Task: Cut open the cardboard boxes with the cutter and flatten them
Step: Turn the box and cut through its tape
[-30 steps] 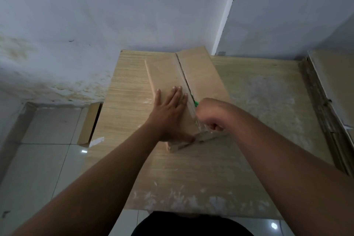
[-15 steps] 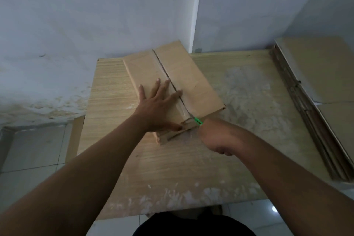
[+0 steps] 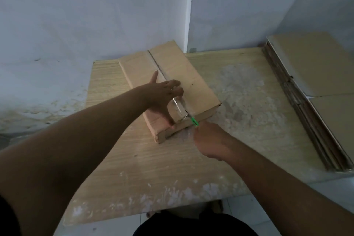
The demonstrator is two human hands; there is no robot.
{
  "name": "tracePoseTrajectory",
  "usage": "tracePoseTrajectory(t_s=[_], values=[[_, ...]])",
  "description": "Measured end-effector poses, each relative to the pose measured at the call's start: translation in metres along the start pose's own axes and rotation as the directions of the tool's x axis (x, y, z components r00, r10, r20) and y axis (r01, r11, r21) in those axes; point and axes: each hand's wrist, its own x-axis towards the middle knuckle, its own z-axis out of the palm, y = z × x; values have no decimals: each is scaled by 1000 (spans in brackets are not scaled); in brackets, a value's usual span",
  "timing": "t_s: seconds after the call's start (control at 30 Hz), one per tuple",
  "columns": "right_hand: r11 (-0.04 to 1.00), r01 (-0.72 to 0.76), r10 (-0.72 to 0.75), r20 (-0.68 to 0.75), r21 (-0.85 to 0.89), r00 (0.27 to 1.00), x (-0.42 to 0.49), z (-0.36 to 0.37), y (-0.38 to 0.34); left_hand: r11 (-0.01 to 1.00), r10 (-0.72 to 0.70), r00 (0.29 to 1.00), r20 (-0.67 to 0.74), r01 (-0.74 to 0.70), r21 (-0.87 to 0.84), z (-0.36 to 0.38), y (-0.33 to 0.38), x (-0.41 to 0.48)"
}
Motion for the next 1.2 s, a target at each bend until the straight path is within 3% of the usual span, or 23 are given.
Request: tracePoseTrajectory(t_s=[0.07,0.17,0.27,0.43,0.57,0.8,1.07,1.2], values=[[998,-11,13,42,-60,999,-10,-2,2,1000,-1,1000,7,1,9,-2,3,1],[970,-114,106,49,215,993,-8,-2,18,999,19,1000,-20,-19,29,-4,7,-1],[875,-219,203,82,432,976,12,-5,33,998,53,997,-63,-51,37,-5,7,-2],[831,-159,44,223,533,974,31,-18,53,993,95,989,-110,-87,74,-2,3,-1],[778,-126,-32,238,615,971,33,-11,74,994,91,988,-123,-83,66,0,2,-1],[721,-71,-61,166,689,984,36,-2,82,994,79,991,-103,-71,81,-1,4,0],[823,-89,-66,250,561,966,47,-10,82,998,44,996,-76,-40,57,-3,6,-3],[835,-58,-40,166,547,985,49,-4,82,999,31,997,-65,-30,24,-6,8,-5]])
